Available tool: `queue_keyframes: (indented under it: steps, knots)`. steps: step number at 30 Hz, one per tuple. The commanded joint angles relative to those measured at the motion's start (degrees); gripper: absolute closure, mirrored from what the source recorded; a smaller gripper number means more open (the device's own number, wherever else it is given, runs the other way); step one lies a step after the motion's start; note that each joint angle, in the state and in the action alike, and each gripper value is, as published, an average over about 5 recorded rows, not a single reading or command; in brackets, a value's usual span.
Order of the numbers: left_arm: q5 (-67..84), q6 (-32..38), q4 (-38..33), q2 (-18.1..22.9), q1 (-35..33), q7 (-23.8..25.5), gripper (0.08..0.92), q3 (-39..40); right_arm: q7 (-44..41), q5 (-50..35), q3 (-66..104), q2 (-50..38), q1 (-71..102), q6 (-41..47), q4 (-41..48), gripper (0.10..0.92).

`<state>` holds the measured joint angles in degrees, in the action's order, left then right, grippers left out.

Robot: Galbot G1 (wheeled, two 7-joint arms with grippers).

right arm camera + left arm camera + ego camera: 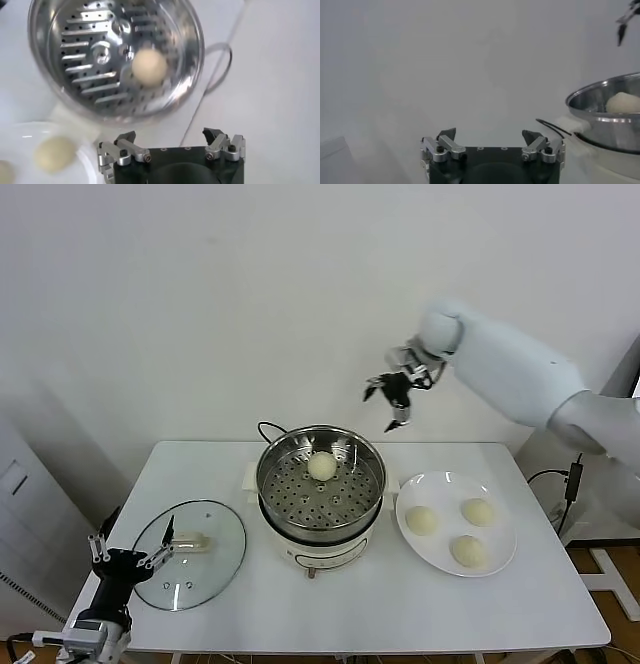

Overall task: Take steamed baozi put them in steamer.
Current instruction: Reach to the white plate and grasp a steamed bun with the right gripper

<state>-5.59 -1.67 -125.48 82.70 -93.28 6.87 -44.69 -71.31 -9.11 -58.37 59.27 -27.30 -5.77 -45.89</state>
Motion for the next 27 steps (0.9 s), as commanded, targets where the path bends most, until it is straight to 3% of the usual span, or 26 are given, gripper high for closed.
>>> queue_keyframes:
  steps: [1, 10, 27]
  knots:
    - [-0.2, -0.2, -0.2, 0.3, 0.3, -0.3, 0.177, 0.2, -1.4, 1.0, 0.6, -7.6, 6.2, 7.8, 0.5, 0.203]
    - [-0.6, -0.1, -0.1, 0.4, -0.2, -0.3, 0.177, -0.1, 0.9, 4.6, 5.6, -10.5, 19.3, 7.4, -7.6, 0.203]
    - [-0.6, 0.1, 0.3, 0.0, -1.2, -0.2, 0.177, -0.7, 2.8, 8.3, 9.1, -8.1, 24.7, 6.7, -6.0, 0.203]
